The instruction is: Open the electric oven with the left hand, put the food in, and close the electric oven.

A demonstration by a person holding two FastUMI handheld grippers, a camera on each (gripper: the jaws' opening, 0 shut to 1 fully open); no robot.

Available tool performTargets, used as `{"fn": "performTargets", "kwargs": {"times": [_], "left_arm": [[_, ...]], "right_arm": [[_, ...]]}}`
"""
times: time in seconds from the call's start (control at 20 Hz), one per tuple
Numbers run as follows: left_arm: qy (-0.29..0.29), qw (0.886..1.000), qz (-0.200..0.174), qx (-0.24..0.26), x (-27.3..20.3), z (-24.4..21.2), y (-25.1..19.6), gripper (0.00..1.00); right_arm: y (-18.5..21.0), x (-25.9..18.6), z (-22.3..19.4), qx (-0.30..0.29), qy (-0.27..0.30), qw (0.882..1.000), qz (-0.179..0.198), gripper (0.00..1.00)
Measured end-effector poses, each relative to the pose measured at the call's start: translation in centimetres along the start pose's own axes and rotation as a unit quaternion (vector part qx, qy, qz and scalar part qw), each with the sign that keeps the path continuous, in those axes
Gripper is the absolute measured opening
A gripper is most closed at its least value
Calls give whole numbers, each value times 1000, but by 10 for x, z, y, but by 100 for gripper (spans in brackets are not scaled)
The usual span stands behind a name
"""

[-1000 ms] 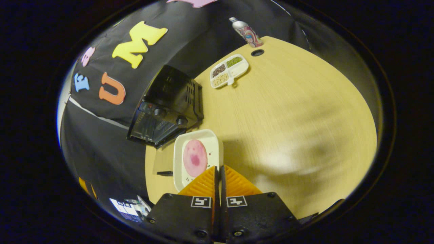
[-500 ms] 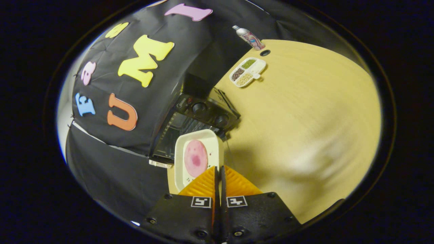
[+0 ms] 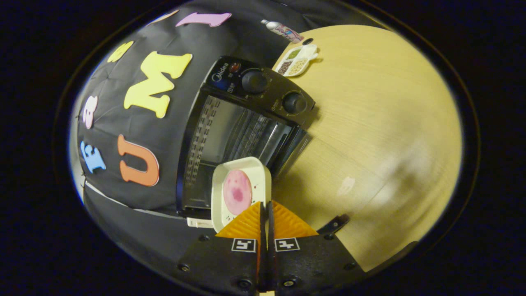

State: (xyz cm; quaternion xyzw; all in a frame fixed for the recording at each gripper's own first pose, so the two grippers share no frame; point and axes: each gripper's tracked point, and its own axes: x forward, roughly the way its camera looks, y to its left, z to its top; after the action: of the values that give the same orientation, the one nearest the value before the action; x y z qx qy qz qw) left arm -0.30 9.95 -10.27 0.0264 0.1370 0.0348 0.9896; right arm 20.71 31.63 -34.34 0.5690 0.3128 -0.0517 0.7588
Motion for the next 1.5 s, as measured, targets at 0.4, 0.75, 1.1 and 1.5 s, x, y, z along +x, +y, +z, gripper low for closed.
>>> {"fn": "performTargets", "kwargs": {"times": [0.4,0.75,1.1,1.5], "left_arm": [[26,1000,2,-5,29,-18,22,96],[29,999,4,-28,37,-18,29,97],[12,999,6,-31,39,-10,33,97],[1,1000,-1,-30,35,-25,21,97]], "right_arm": [[18,60,38,19,-44,999,9,4],[41,75,55,0,-63,996,63,7],[42,26,64,-97,-57,992,51,68],[23,-91,107,-332,-76,940,-11,99]]}}
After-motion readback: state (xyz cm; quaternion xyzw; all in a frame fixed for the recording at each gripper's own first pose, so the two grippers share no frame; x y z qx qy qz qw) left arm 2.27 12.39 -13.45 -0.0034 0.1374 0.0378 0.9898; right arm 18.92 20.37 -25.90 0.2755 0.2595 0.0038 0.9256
